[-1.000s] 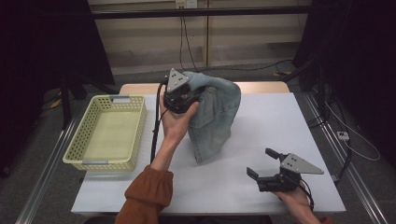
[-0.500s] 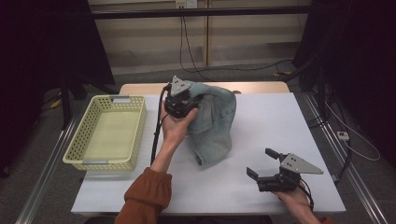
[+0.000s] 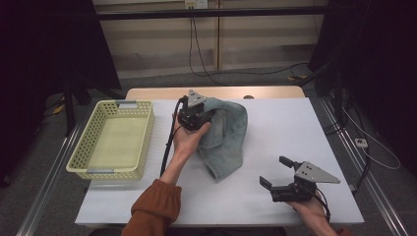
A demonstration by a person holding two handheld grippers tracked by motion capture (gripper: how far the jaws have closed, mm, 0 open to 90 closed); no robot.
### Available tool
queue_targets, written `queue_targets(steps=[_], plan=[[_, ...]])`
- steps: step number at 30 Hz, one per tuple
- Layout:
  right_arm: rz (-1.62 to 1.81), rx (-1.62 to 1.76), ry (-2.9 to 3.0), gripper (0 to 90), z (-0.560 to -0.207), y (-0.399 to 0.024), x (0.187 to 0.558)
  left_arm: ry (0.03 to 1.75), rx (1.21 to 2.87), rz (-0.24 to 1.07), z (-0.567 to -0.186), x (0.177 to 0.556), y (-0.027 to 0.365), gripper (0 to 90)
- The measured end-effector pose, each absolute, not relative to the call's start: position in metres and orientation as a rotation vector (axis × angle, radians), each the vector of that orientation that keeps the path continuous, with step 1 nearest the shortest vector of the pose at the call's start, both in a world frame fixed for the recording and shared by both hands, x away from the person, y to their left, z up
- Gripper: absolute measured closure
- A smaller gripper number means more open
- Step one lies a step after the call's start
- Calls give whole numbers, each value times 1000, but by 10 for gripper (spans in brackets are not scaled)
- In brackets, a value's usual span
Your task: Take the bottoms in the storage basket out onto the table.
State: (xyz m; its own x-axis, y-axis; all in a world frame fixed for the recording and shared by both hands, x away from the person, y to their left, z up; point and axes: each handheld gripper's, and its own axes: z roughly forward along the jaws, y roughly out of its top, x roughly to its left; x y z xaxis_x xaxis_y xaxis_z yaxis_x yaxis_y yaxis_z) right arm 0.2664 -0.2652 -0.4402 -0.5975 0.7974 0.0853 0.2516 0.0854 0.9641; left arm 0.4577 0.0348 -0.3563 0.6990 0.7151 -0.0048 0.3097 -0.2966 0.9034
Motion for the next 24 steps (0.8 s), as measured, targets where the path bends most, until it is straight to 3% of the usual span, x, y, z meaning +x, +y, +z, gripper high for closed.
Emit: queue_targets(steps=[24], plan=[[1533,1033,1903,0,-440,-265,266,819,2036,422,-403,464,25,709]])
